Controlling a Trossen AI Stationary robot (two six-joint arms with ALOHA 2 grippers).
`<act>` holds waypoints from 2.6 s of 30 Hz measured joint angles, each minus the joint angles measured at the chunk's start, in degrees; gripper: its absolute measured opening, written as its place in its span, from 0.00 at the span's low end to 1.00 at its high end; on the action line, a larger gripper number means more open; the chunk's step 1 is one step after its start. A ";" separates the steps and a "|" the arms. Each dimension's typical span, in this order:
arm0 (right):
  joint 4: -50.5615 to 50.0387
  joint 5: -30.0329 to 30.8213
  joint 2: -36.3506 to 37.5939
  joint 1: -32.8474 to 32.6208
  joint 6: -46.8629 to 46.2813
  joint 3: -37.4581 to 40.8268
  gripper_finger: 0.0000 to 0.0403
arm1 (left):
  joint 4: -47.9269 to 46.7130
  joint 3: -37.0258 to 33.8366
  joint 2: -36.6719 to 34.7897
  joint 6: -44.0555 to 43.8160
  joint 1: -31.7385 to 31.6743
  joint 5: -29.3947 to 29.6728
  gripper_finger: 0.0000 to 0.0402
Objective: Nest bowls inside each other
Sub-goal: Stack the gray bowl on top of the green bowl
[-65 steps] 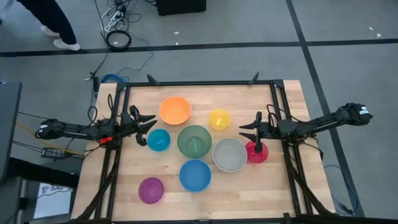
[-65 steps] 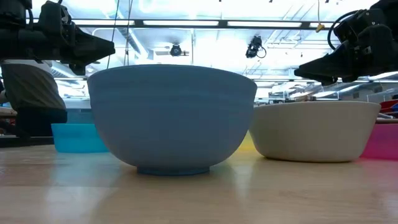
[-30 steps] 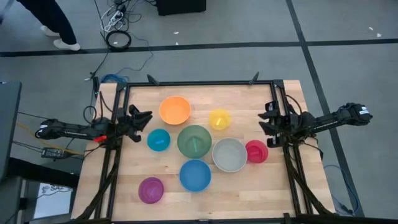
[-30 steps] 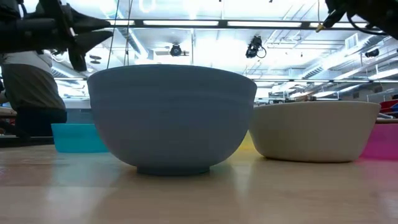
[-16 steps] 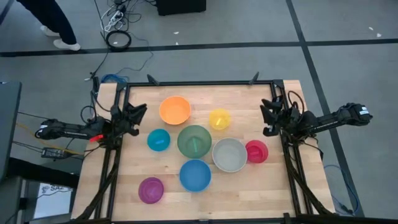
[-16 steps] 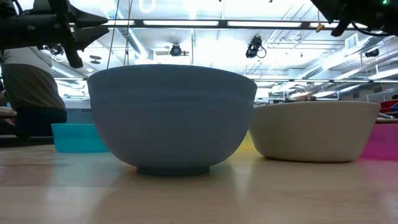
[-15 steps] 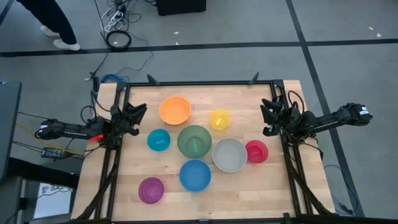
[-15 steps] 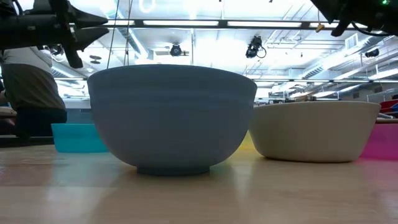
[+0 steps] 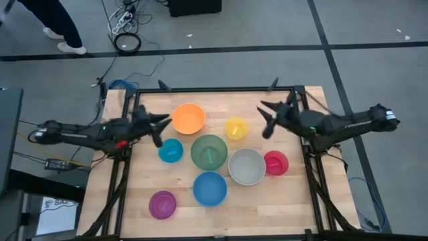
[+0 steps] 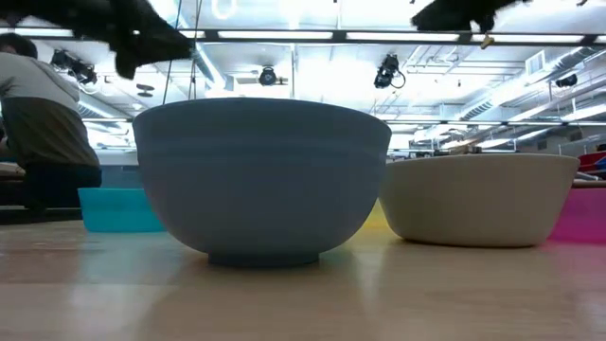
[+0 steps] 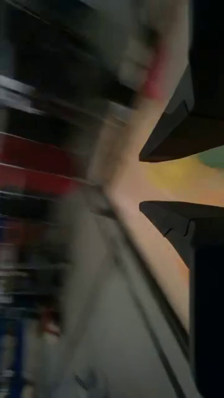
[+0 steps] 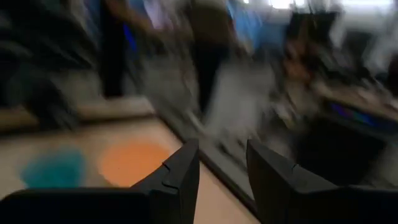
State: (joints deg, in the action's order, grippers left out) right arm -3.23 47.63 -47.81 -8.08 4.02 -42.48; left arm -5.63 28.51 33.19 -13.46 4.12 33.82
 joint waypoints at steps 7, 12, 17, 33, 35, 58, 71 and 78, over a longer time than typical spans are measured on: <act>-59.96 -9.92 -20.92 5.14 -32.75 -31.17 0.27 | -38.55 25.36 23.68 0.41 -2.14 -2.92 0.30; -69.16 -21.39 -28.75 4.44 -39.18 -32.55 0.27 | -45.59 31.26 32.53 7.46 -2.59 -9.38 0.30; -67.91 -28.19 -31.90 0.92 -43.60 -28.40 0.28 | -46.78 31.22 35.64 13.27 -3.54 -9.46 0.30; -49.22 -37.39 -35.64 -1.67 -49.86 -16.20 0.40 | -48.08 31.22 38.50 22.49 -7.71 -7.50 0.30; -48.36 -37.38 -36.51 -1.68 -49.84 -15.09 0.40 | -47.76 31.22 38.73 23.56 -8.44 -7.44 0.30; -38.90 -42.16 -39.79 4.43 -37.74 -12.03 0.02 | -43.71 31.22 39.71 26.78 -11.28 -7.42 0.30; -33.12 -42.07 -30.24 6.15 -32.91 -21.87 0.00 | -37.07 31.22 39.71 28.55 -11.28 -7.40 0.30; -16.32 -41.80 -38.12 10.38 -28.69 -21.93 0.00 | -33.48 31.57 39.71 29.75 -11.30 -4.35 0.30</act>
State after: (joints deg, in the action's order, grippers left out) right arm -19.55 5.83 -85.93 2.29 -24.67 -64.42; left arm -39.11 60.07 72.90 16.29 -7.18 29.46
